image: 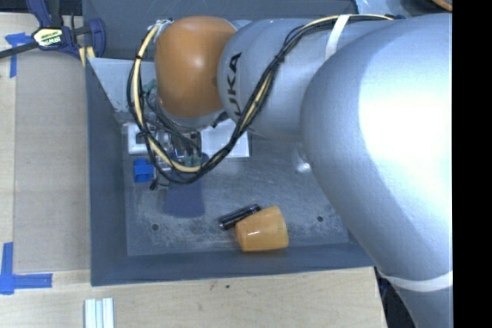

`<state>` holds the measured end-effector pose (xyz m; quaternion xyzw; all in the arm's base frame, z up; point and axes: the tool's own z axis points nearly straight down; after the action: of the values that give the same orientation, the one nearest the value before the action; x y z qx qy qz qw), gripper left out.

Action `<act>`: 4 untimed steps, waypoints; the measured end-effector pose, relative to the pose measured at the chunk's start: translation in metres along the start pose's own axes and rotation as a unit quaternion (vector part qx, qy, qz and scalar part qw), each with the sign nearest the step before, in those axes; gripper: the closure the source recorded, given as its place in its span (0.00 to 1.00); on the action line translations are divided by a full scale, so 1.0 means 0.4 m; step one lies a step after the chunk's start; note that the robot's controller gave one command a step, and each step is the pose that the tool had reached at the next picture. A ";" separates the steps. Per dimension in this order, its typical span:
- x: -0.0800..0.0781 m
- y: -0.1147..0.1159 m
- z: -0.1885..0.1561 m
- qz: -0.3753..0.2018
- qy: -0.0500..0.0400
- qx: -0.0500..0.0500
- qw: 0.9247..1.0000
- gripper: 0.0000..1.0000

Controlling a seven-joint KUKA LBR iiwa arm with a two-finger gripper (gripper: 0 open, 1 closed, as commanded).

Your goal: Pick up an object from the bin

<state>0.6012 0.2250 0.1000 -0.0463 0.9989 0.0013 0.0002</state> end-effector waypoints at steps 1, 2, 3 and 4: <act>-0.027 0.008 0.069 -0.149 -0.007 0.001 0.989 0.00; -0.003 -0.002 0.071 -0.026 -0.001 0.000 1.000 1.00; -0.003 -0.002 0.071 -0.026 -0.002 0.000 1.000 1.00; -0.001 -0.003 0.054 -0.026 -0.001 0.000 1.000 1.00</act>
Offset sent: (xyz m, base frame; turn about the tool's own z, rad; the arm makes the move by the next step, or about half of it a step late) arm -0.0002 -0.0003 -0.0300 -0.0528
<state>0.6016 0.2238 0.0785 -0.0720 0.9974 0.0017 0.0017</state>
